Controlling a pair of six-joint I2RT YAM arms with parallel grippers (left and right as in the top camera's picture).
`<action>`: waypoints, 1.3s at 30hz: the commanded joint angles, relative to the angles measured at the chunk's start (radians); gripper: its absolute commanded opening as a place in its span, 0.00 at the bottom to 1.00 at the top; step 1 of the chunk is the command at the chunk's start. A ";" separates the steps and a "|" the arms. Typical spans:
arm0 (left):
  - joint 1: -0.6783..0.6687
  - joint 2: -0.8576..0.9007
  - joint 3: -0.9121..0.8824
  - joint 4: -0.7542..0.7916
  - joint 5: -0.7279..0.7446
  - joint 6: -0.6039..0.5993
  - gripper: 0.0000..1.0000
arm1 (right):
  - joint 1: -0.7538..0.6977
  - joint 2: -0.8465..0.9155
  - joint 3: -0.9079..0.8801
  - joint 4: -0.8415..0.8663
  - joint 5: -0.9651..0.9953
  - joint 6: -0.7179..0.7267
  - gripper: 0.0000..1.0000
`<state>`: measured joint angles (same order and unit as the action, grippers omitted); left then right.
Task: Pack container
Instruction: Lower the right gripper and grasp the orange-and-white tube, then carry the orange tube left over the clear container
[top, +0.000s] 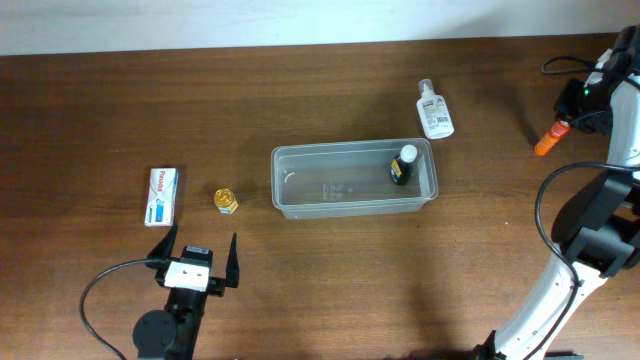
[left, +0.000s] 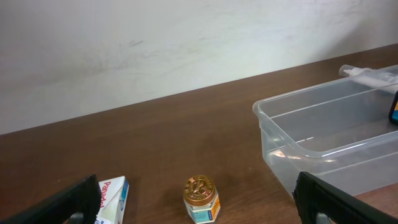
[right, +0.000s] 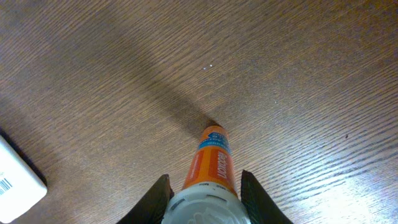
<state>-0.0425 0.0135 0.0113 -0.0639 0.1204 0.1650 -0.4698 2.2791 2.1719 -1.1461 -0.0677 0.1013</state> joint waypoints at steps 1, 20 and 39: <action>0.006 -0.008 -0.002 -0.005 0.004 0.013 0.99 | 0.004 0.018 -0.002 -0.003 -0.014 0.002 0.26; 0.006 -0.008 -0.002 -0.005 0.004 0.013 0.99 | 0.004 0.003 0.406 -0.306 -0.356 0.004 0.27; 0.006 -0.008 -0.002 -0.005 0.004 0.013 0.99 | 0.143 -0.284 0.667 -0.553 -0.306 -0.079 0.28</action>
<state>-0.0425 0.0135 0.0113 -0.0639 0.1204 0.1650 -0.4053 2.0979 2.8258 -1.6924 -0.4084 0.0574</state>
